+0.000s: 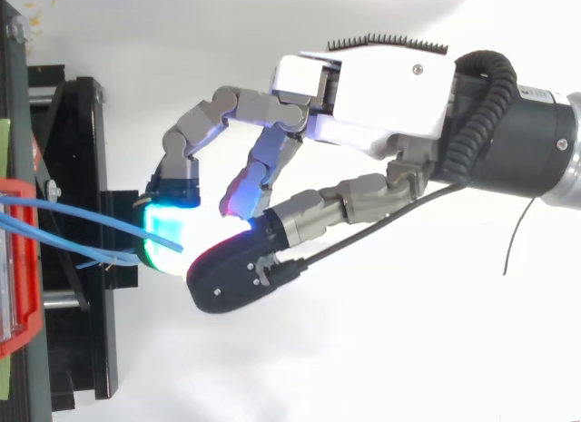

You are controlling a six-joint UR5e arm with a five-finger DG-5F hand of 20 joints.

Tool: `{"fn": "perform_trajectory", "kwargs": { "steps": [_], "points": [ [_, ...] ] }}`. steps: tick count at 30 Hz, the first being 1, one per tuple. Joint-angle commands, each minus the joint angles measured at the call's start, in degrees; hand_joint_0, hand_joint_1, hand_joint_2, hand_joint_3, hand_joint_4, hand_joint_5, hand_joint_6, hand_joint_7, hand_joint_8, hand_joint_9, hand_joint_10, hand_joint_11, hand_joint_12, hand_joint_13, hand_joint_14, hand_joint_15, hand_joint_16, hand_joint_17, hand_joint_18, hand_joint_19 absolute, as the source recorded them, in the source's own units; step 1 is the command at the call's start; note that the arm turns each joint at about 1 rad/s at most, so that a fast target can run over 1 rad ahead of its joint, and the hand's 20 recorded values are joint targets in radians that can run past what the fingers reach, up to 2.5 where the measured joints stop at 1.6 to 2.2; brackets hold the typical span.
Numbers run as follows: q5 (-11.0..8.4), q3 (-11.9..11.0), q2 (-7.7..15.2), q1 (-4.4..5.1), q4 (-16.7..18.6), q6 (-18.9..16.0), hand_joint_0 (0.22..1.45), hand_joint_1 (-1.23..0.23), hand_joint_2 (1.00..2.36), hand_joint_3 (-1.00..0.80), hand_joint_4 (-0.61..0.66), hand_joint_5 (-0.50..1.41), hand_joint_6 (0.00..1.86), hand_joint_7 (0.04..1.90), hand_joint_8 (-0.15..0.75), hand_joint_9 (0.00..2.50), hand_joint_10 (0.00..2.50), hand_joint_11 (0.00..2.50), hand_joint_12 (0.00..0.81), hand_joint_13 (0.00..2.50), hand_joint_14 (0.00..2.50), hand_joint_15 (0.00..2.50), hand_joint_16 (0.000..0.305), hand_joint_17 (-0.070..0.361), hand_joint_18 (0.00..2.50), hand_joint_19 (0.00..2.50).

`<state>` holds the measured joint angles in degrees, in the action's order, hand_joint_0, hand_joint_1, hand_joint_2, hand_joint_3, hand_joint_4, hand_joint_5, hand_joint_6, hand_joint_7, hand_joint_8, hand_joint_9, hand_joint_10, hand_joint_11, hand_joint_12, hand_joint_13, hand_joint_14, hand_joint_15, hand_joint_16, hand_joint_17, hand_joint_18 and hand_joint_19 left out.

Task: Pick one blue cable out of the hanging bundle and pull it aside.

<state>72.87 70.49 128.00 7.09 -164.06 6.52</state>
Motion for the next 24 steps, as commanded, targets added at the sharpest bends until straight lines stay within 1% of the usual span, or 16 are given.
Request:
{"fn": "perform_trajectory", "kwargs": {
  "steps": [1, 4, 8, 9, 12, 14, 18, 19, 21, 24],
  "points": [
    [-0.10, 0.0, 0.1, 0.21, 0.1, 0.0, 0.51, -0.59, 1.00, -0.50, 0.04, -0.14, 0.90, 0.84, 0.318, 1.23, 0.02, 0.78, 0.386, 1.02, 0.02, 0.78, 0.053, 0.119, 0.83, 0.75],
    [-0.10, 0.0, 0.1, 0.21, 0.1, 0.0, 0.48, -0.54, 1.00, -0.50, 0.05, -0.14, 0.90, 0.85, 0.338, 1.23, 0.02, 0.78, 0.400, 1.02, 0.02, 0.77, 0.056, 0.126, 0.83, 0.75],
    [-0.10, 0.0, 0.1, 0.29, 0.1, -0.5, 0.46, -0.54, 1.00, -0.50, 0.05, -0.13, 0.89, 0.86, 0.344, 1.24, 0.02, 0.78, 0.406, 1.03, 0.02, 0.77, 0.058, 0.130, 0.83, 0.74],
    [-0.10, 0.0, 0.1, 0.29, 0.1, -0.8, 0.46, -0.56, 1.00, -0.50, 0.05, -0.13, 0.89, 0.86, 0.352, 1.24, 0.02, 0.78, 0.410, 1.03, 0.02, 0.77, 0.059, 0.132, 0.83, 0.74],
    [-0.10, 0.0, 0.1, 0.29, 0.0, -1.0, 0.47, -0.66, 1.00, -0.50, 0.03, -0.13, 0.90, 0.85, 0.331, 1.25, 0.02, 0.77, 0.397, 1.03, 0.02, 0.76, 0.056, 0.127, 0.83, 0.73],
    [-0.10, 0.0, 0.1, 0.38, -0.1, -1.0, 0.52, -0.73, 1.00, -0.50, 0.00, -0.14, 0.90, 0.88, 0.296, 1.23, 0.02, 0.79, 0.370, 1.02, 0.02, 0.77, 0.052, 0.116, 0.80, 0.74],
    [-0.19, 0.0, 0.1, 0.29, -0.2, -1.0, 0.60, -0.79, 1.00, -0.50, -0.08, -0.14, 0.90, 0.90, 0.263, 1.22, 0.02, 0.81, 0.343, 1.00, 0.02, 0.77, 0.046, 0.105, 0.78, 0.73],
    [-0.10, 0.0, 0.1, 0.29, -0.3, -1.1, 0.61, -0.79, 1.00, -0.47, -0.09, -0.14, 0.91, 0.91, 0.262, 1.22, 0.02, 0.81, 0.341, 1.00, 0.03, 0.77, 0.046, 0.104, 0.78, 0.73],
    [-0.10, 0.0, 0.0, 0.29, -0.3, -1.1, 0.63, -0.82, 1.01, -0.36, -0.15, -0.14, 0.91, 0.94, 0.256, 1.23, 0.02, 0.80, 0.337, 1.00, 0.03, 0.76, 0.045, 0.101, 0.79, 0.72],
    [-0.10, 0.1, 0.1, 0.29, -0.2, -1.1, 0.63, -0.83, 1.02, -0.28, -0.20, -0.13, 0.93, 0.94, 0.258, 1.26, 0.02, 0.80, 0.333, 1.01, 0.02, 0.77, 0.044, 0.100, 0.79, 0.72]
  ]
}}
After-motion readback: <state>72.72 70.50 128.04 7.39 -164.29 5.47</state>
